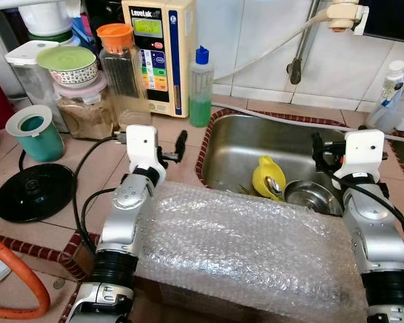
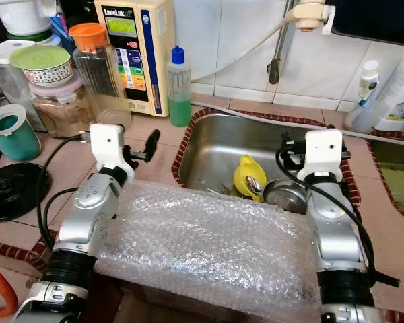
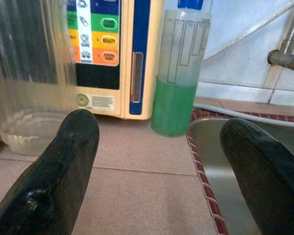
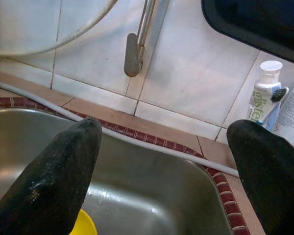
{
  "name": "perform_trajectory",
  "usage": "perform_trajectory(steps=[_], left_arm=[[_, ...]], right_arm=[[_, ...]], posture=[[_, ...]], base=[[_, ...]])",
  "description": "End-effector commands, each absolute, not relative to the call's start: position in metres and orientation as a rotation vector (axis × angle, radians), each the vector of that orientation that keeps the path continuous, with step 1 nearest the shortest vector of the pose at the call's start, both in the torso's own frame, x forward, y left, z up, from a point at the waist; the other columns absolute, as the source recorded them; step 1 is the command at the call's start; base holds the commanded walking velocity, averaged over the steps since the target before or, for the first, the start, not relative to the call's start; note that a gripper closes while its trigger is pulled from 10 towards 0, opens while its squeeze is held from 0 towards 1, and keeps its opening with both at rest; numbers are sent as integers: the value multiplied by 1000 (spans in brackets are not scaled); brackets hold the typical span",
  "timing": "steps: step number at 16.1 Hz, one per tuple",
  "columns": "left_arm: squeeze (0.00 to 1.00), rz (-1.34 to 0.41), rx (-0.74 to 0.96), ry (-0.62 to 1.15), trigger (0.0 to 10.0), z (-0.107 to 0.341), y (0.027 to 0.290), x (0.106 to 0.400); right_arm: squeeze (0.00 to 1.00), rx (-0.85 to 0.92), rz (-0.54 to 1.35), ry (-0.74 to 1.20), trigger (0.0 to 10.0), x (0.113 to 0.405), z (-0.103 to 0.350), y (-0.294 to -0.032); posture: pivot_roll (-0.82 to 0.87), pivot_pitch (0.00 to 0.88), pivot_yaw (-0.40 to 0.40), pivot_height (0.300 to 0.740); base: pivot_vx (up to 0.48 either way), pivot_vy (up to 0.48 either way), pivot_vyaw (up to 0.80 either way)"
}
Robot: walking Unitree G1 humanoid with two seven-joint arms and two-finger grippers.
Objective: Kitchen organization
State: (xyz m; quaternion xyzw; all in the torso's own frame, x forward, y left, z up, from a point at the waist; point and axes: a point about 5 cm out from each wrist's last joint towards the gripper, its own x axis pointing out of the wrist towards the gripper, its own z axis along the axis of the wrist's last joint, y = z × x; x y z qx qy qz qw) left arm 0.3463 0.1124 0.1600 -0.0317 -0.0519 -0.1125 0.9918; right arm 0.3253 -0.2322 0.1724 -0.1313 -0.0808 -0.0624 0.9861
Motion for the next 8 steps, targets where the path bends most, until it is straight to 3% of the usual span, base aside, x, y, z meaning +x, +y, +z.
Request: perform_trajectory(steps=[1,3,4,5,8], left_arm=[[0,-205,-32,-122,10000,165,112,344],[0,-216,-36,-157,10000,175,110,339],[0,-222,-36,-164,10000,177,108,336],[0,-227,-33,-173,10000,180,107,333],[0,-227,-33,-173,10000,180,107,333]], right_arm=[[1000,-253,-118,-188,10000,322,179,-231],[1000,-237,-97,-211,10000,317,185,-224],[953,-240,-87,-228,10000,316,188,-222],[737,-244,-81,-237,10000,314,190,-219],[737,-244,-81,-237,10000,314,190,-219]], posture=[[-54,0,0,740],[-49,0,0,740],[-48,0,0,740],[-47,0,102,740],[-47,0,102,740]], base=[[0,0,0],[0,0,0],[0,0,0],[0,0,0],[0,0,0]])
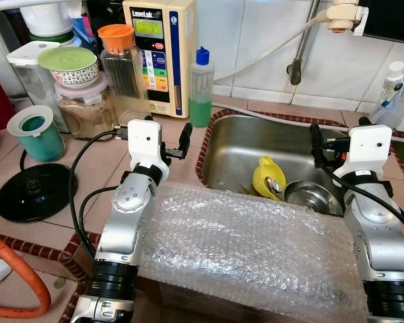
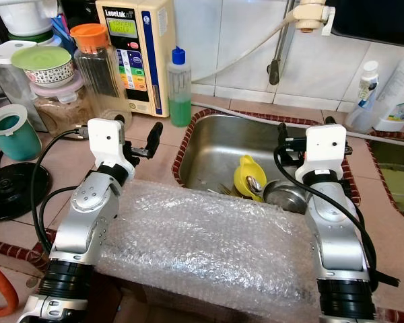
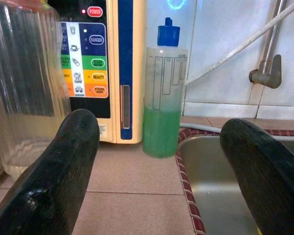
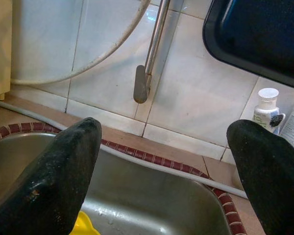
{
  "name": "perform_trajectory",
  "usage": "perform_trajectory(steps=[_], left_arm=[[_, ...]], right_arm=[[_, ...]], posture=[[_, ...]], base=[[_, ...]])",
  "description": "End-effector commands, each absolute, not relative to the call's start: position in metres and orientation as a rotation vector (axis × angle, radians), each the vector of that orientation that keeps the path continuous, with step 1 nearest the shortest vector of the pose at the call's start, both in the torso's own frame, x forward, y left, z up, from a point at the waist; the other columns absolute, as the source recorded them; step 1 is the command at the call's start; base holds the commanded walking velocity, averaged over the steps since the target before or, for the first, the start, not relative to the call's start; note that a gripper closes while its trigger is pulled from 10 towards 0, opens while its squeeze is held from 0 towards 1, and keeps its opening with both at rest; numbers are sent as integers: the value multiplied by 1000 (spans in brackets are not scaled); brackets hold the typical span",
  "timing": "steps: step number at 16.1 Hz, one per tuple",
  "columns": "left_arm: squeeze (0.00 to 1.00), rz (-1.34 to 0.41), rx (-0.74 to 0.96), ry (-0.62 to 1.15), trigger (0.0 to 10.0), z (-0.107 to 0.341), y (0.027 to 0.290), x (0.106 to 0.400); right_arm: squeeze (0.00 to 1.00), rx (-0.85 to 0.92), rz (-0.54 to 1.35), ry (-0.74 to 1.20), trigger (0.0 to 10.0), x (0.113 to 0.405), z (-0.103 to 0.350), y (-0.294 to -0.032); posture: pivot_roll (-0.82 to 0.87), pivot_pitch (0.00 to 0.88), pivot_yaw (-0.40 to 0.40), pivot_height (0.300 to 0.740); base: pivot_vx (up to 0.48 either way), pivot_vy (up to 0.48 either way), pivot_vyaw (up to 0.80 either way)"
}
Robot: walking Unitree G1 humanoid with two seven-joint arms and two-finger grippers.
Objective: Kitchen organization
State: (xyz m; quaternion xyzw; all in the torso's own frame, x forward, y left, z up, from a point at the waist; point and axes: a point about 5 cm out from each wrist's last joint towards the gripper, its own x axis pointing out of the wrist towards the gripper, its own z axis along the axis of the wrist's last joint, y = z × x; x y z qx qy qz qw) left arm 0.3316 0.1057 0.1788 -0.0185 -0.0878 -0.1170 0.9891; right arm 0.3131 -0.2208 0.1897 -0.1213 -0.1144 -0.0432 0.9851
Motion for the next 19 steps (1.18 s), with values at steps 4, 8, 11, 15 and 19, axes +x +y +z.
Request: perform_trajectory(steps=[4,8,11,15,19], left_arm=[[0,-227,-33,-173,10000,180,107,333],[0,-227,-33,-173,10000,180,107,333],[0,-227,-33,-173,10000,180,107,333],[0,-227,-33,-173,10000,180,107,333],[0,-227,-33,-173,10000,180,107,333]], right_arm=[[737,-244,-81,-237,10000,314,190,-219],[737,-244,-81,-237,10000,314,190,-219],[737,-244,-81,-237,10000,314,190,-219],[737,-244,-81,-237,10000,314,190,-219],[737,-244,-81,-237,10000,314,190,-219]], posture=[[-47,0,102,740],[-47,0,102,740],[-47,0,102,740],[-47,0,102,740],[-47,0,102,740]], base=[[0,0,0],[0,0,0],[0,0,0],[0,0,0],[0,0,0]])
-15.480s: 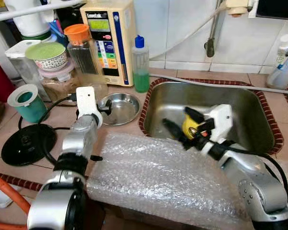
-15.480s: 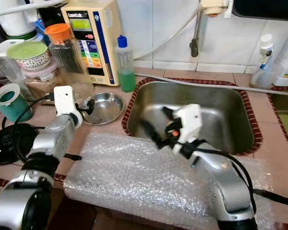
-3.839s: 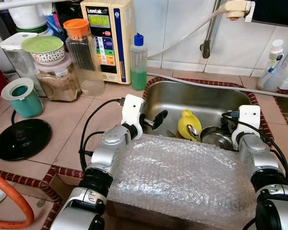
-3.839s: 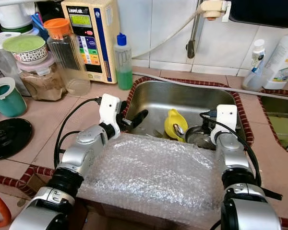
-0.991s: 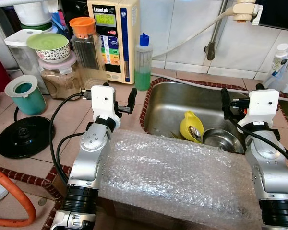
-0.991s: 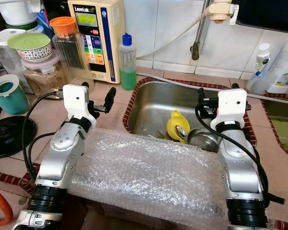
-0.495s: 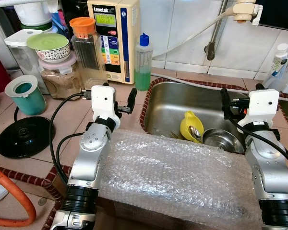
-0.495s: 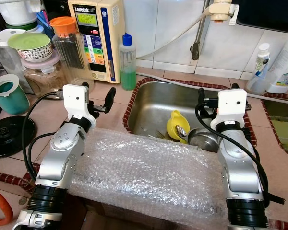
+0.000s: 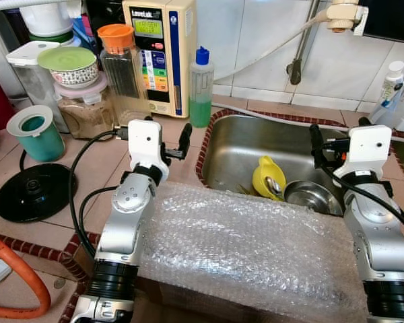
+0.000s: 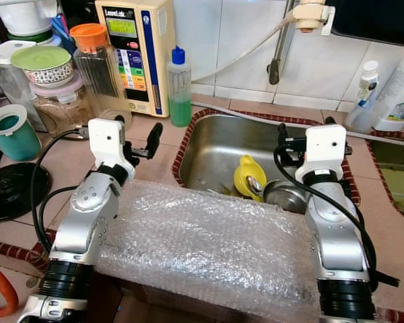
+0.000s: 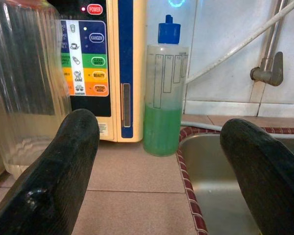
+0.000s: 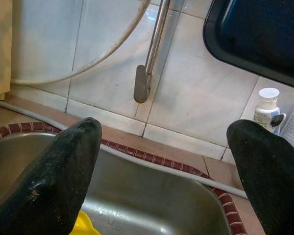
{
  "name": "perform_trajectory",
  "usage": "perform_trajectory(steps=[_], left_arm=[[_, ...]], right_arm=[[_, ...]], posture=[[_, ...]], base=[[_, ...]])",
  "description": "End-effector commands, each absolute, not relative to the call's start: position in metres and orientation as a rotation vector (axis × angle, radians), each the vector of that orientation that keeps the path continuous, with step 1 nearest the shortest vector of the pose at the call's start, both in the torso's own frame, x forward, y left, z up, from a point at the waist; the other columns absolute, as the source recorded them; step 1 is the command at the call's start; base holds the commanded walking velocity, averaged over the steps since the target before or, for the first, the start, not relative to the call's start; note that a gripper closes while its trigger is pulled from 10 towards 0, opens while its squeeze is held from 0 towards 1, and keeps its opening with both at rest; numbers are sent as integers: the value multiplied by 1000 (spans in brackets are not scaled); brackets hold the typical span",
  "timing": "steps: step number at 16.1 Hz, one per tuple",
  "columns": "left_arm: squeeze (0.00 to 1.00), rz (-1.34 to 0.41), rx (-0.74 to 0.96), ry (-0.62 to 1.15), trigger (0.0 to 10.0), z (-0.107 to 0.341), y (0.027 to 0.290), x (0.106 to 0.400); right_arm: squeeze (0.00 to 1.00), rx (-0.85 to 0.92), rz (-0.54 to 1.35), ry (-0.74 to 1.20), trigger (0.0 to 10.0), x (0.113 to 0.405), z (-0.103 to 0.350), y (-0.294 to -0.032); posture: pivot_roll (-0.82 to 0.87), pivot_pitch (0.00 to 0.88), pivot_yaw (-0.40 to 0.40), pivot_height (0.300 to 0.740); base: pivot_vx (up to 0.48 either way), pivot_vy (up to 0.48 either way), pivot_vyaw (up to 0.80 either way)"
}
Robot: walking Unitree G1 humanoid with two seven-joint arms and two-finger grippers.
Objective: Kitchen organization
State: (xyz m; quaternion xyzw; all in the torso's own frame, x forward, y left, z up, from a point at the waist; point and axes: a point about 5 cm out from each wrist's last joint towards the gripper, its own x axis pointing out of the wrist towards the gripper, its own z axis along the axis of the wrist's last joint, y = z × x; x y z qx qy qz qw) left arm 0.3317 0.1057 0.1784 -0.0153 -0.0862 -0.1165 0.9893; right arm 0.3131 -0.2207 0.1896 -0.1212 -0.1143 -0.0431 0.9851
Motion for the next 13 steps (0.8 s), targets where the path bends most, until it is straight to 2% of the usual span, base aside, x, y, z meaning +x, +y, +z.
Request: perform_trajectory(steps=[1,10,11,12,13], left_arm=[[0,-227,-33,-173,10000,180,107,333],[0,-227,-33,-173,10000,180,107,333],[0,-227,-27,-180,10000,181,106,331],[0,-120,41,-120,10000,159,120,313],[0,-109,49,-113,10000,156,122,311]], right_arm=[[737,-244,-81,-237,10000,314,190,-219],[737,-244,-81,-237,10000,314,190,-219],[224,-242,-79,-238,10000,312,192,-218],[0,-133,-57,-163,10000,294,177,-204],[0,-120,-57,-154,10000,292,175,-203]], posture=[[-47,0,102,740],[-47,0,102,740],[-46,0,0,740],[-35,0,0,740],[-35,0,0,740]], base=[[0,0,0],[0,0,0],[0,0,0],[0,0,0],[0,0,0]])
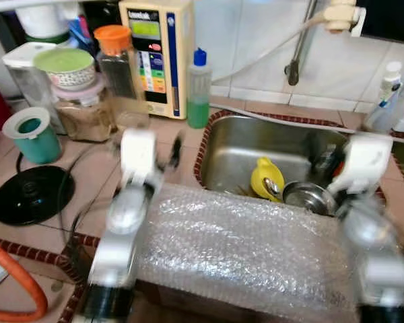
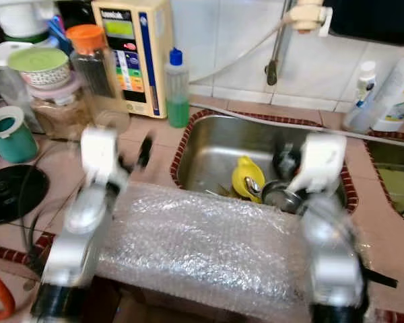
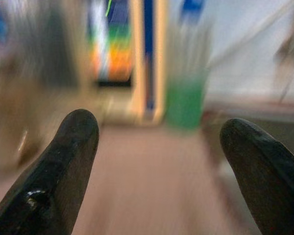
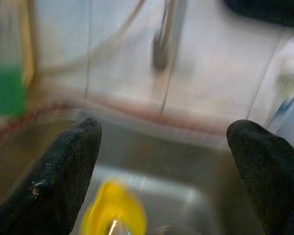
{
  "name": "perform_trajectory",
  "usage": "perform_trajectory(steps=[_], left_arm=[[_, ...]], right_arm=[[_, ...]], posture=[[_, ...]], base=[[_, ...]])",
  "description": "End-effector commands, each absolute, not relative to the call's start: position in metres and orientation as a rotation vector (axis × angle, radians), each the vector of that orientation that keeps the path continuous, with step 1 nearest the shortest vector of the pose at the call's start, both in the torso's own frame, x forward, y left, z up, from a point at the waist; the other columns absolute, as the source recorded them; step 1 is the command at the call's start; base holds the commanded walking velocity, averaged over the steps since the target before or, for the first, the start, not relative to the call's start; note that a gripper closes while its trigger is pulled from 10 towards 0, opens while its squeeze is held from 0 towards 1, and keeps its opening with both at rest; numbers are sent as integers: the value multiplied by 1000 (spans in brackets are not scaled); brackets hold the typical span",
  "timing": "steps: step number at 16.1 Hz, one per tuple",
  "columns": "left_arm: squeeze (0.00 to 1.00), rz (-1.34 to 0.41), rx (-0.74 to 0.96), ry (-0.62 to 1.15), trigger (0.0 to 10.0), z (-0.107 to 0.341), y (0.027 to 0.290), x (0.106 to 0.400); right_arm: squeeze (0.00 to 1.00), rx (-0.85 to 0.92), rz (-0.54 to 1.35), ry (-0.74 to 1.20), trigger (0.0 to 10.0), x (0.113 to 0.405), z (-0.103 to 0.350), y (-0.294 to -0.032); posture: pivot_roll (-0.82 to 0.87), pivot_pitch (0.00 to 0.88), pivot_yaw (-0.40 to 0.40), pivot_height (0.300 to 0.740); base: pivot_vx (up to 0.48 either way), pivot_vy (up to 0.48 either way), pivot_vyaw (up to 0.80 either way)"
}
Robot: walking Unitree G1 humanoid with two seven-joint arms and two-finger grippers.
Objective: Kitchen organization
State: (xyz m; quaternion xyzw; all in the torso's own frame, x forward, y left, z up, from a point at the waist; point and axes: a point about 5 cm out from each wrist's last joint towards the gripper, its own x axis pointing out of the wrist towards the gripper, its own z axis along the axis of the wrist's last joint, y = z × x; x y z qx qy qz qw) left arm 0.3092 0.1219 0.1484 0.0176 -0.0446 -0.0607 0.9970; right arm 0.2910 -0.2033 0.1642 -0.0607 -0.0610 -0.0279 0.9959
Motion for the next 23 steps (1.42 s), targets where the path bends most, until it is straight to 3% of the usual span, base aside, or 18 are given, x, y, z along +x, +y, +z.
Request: perform_trajectory(steps=[1,10,14,15,23], left_arm=[[0,-112,52,-117,10000,157,122,312],[0,-110,65,-114,10000,157,120,309],[0,-113,62,-107,10000,157,121,310],[0,-114,60,-107,10000,157,120,310],[0,-112,54,-103,10000,157,120,309]], right_arm=[[0,-121,-59,-155,10000,293,176,-204],[0,-118,-61,-145,10000,290,179,-203],[0,-115,-62,-142,10000,290,180,-203],[0,-116,-62,-143,10000,290,180,-203],[0,-125,-68,-147,10000,292,183,-205]], posture=[[-36,0,0,740],[-36,0,0,740],[-38,0,0,740],[-38,0,105,740],[-38,0,105,740]], base=[[0,0,0],[0,0,0],[-279,0,0],[-281,0,0],[-265,0,0]])
